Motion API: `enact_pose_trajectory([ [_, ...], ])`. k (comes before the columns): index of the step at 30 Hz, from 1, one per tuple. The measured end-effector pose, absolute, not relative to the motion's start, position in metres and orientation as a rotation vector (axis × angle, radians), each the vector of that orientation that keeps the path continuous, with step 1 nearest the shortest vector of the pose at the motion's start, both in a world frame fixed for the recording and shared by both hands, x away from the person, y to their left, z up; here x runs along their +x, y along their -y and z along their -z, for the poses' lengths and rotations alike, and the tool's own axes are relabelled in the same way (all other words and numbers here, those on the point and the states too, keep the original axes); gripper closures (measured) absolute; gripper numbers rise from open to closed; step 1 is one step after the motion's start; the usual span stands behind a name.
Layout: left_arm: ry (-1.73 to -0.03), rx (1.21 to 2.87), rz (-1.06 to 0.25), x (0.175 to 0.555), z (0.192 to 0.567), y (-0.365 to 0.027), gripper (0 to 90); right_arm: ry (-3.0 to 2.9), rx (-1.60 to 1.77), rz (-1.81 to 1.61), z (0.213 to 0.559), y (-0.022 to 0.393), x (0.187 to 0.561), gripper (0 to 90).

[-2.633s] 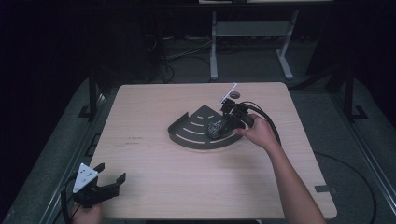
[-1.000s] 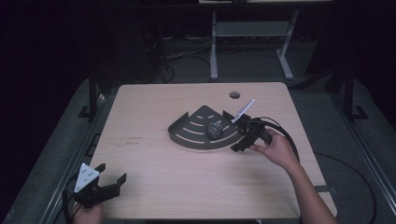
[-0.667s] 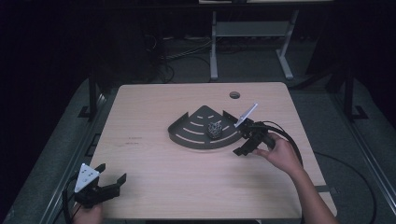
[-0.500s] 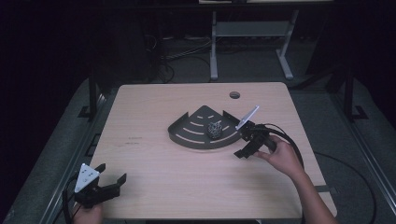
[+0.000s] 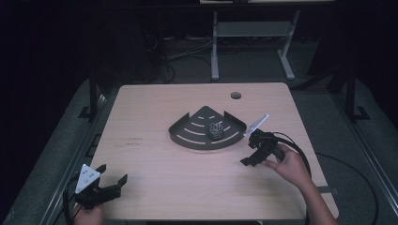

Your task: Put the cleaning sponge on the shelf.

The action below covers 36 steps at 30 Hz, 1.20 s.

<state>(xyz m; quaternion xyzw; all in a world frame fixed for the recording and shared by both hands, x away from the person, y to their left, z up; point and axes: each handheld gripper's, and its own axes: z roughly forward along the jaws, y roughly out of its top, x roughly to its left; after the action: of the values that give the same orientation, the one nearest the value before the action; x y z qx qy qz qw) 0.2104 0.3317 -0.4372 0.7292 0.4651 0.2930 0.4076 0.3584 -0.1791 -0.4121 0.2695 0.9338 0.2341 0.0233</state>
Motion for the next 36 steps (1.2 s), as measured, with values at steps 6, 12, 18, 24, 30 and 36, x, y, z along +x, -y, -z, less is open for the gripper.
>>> enact_pose_trajectory([
  [6,-1.17,1.845,-0.738,0.211,0.437,-0.331,13.4,-2.892,0.842,-0.722,0.419,0.186,0.35,19.7],
  [12,-1.17,1.837,-0.73,0.21,0.437,-0.331,13.4,-2.889,0.858,-0.739,0.425,0.192,0.342,19.8],
  [18,-1.169,1.845,-0.728,0.21,0.437,-0.331,13.4,-2.885,0.877,-0.748,0.431,0.199,0.334,19.7],
  [24,-1.168,1.847,-0.729,0.211,0.437,-0.33,13.4,-2.876,0.893,-0.775,0.434,0.205,0.324,19.7],
  [30,-1.168,1.847,-0.731,0.21,0.437,-0.33,13.4,-2.861,0.91,-0.793,0.439,0.211,0.317,19.7],
  [36,-1.17,1.841,-0.731,0.21,0.438,-0.331,13.4,-2.848,0.919,-0.806,0.443,0.214,0.308,19.2],
])
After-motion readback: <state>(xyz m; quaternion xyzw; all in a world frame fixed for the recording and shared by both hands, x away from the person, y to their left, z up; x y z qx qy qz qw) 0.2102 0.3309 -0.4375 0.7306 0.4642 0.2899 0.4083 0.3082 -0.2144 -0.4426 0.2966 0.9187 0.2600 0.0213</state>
